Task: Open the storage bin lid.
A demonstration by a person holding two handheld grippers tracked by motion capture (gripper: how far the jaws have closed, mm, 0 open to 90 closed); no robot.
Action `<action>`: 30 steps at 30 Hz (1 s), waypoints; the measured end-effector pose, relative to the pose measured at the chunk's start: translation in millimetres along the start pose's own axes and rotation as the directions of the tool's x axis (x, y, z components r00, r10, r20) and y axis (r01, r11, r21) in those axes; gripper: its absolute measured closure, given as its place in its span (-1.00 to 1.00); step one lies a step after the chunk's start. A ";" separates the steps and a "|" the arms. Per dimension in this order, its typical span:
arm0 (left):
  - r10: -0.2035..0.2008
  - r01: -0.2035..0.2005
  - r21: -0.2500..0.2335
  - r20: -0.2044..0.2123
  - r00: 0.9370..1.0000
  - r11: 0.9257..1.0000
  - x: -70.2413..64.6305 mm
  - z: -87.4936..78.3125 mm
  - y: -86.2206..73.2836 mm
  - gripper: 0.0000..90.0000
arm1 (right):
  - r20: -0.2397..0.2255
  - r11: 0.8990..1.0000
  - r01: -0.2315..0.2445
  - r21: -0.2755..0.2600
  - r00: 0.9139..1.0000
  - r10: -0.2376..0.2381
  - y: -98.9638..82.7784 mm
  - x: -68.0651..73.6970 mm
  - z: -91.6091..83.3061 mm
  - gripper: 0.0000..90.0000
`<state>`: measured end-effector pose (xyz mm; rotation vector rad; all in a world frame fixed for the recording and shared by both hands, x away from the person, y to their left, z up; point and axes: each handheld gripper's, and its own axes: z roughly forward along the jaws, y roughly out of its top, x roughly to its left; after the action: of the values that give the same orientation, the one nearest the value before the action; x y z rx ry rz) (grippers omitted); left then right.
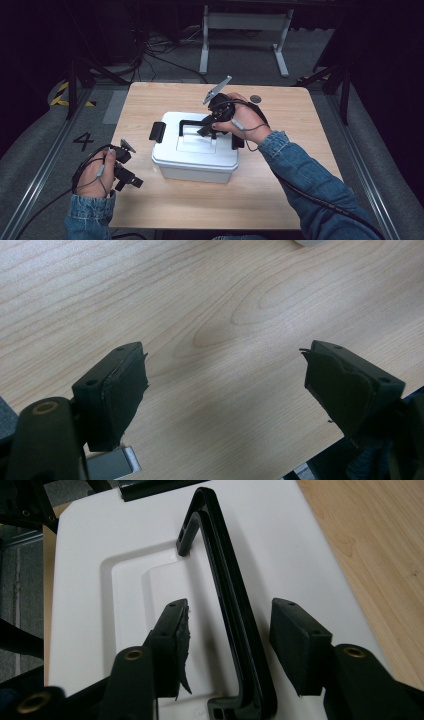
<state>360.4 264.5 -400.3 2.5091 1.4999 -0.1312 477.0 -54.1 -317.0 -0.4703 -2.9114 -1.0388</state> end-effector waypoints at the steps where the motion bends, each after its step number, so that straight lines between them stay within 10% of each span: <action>1: 0.000 0.000 0.000 0.000 1.000 1.000 0.0 0.0 0.0 -0.60 | -0.002 1.000 0.003 0.002 1.000 -0.003 0.6 -0.3 1.7 0.21; 8: -0.002 0.002 0.001 0.003 1.000 1.000 0.1 0.5 -0.7 -0.60 | 0.003 0.999 0.039 0.030 0.999 -0.039 4.3 2.9 3.7 0.75; 30: 0.007 -0.007 0.005 0.005 1.000 1.000 -0.2 2.1 1.7 -0.60 | -0.025 0.986 0.165 0.022 0.986 -0.165 7.7 14.1 -3.7 0.86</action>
<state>361.8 263.1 -402.1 2.5156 1.4912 -0.1398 465.4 -46.8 -307.8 -0.2171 -2.9801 -1.0169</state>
